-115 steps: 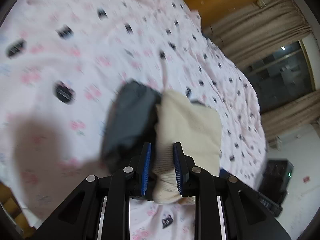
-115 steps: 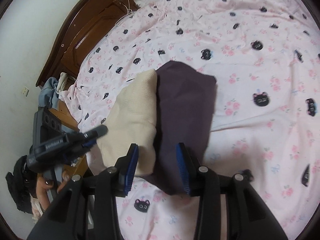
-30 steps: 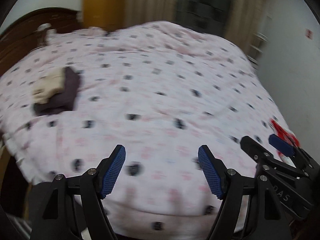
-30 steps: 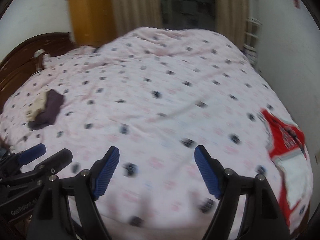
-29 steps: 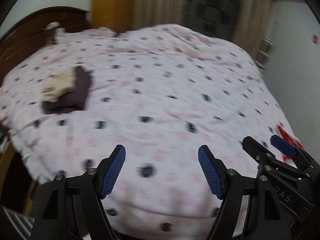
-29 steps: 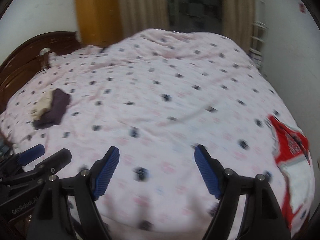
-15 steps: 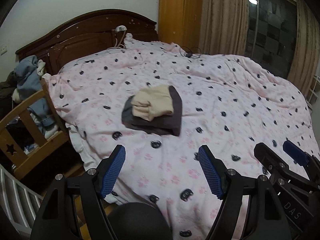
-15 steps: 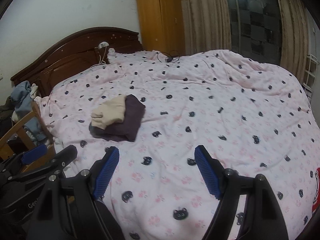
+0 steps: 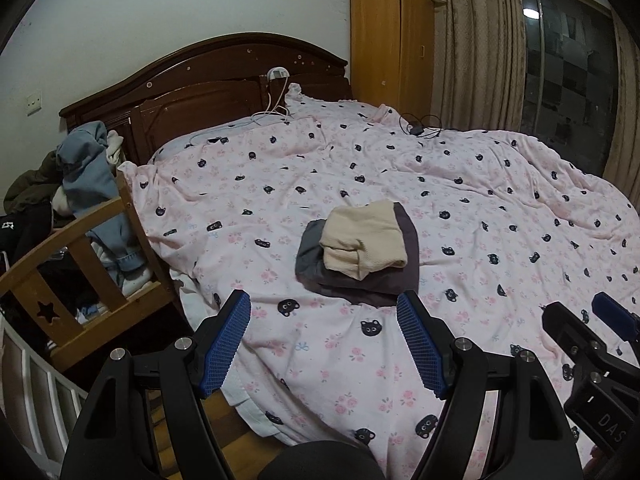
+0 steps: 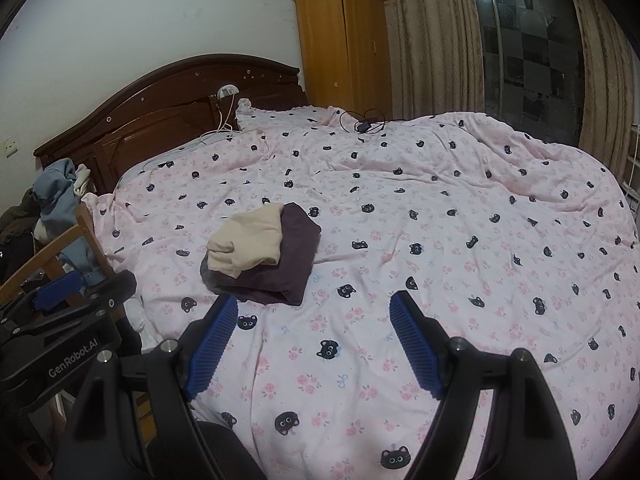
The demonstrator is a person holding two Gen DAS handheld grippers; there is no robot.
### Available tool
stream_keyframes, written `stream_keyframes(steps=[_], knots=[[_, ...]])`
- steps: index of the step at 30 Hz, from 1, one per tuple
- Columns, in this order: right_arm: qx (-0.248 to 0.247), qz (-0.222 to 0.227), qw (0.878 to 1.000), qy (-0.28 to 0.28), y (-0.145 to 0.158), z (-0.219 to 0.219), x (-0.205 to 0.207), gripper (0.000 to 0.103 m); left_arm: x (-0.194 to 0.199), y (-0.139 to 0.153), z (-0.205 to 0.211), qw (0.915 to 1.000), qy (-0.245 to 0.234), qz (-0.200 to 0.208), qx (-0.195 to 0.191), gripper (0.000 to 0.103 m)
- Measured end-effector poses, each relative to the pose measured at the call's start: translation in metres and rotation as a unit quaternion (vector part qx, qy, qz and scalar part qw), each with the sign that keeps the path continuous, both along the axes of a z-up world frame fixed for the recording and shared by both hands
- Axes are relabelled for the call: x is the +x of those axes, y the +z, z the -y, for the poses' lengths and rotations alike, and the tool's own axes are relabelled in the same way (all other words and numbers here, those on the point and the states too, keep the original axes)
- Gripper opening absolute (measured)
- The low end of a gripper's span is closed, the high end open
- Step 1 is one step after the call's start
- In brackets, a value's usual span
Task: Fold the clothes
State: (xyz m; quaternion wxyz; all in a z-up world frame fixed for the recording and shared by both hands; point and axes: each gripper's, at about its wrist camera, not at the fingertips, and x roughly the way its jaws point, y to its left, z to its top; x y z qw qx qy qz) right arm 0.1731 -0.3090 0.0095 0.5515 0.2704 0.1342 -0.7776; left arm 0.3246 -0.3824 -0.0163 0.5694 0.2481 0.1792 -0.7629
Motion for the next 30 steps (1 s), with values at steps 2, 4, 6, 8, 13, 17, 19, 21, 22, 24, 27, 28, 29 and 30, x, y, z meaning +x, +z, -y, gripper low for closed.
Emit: stream_keyframes(steps=[2,4,6,8,13,17,19,21,22,24,27,28,29,30], knots=[[0.002,0.0,1.0,0.002,-0.0007,0.0012,0.0009,0.08,0.003,0.0003,0.0021,1.0,0.005,0.001,-0.001,0.072],[0.004,-0.001,1.0,0.003,-0.0026,0.0013,0.0024,0.08,0.0061,0.0007,0.004,0.9999,0.011,0.0,-0.002,0.073],[0.006,0.0,1.0,0.004,-0.004,0.0021,0.003,0.08,0.0085,0.0013,0.005,0.9999,0.012,-0.003,-0.004,0.075],[0.008,0.0,1.0,0.005,-0.0049,0.0028,0.0035,0.08,0.0102,0.002,0.0064,0.9999,0.012,-0.005,-0.005,0.076],[0.008,0.0,1.0,0.005,-0.0046,0.0032,0.0045,0.08,0.0111,0.0038,0.0068,0.9998,0.014,-0.001,-0.012,0.076],[0.009,-0.001,1.0,0.006,-0.0043,0.0037,0.0054,0.08,0.0099,0.0045,0.0062,0.9997,0.014,0.006,-0.017,0.076],[0.009,-0.001,1.0,0.006,-0.0044,0.0032,0.0059,0.08,0.0104,0.0048,0.0063,0.9998,0.012,0.003,-0.016,0.076],[0.009,-0.001,1.0,0.007,-0.0044,0.0029,0.0063,0.08,0.0093,0.0043,0.0065,0.9998,0.011,0.007,-0.015,0.076],[0.009,0.001,1.0,0.007,-0.0042,0.003,0.0063,0.08,0.0086,0.004,0.0067,0.9998,0.011,0.009,-0.015,0.076],[0.01,0.004,1.0,0.008,-0.004,0.0032,0.0061,0.08,0.0071,0.0034,0.007,0.9997,0.01,0.014,-0.014,0.076],[0.01,0.007,1.0,0.009,-0.004,0.0027,0.0057,0.08,0.0053,0.0028,0.007,0.9997,0.01,0.019,-0.013,0.076],[0.009,0.007,1.0,0.01,-0.0039,0.0024,0.0058,0.08,0.0052,0.003,0.0065,0.9997,0.009,0.017,-0.014,0.076],[0.009,0.007,1.0,0.01,-0.0038,0.0022,0.0059,0.08,0.0051,0.0032,0.006,0.9997,0.008,0.016,-0.014,0.076],[0.009,0.006,1.0,0.01,-0.0038,0.0021,0.0061,0.08,0.0056,0.0034,0.0054,0.9998,0.007,0.014,-0.014,0.076]])
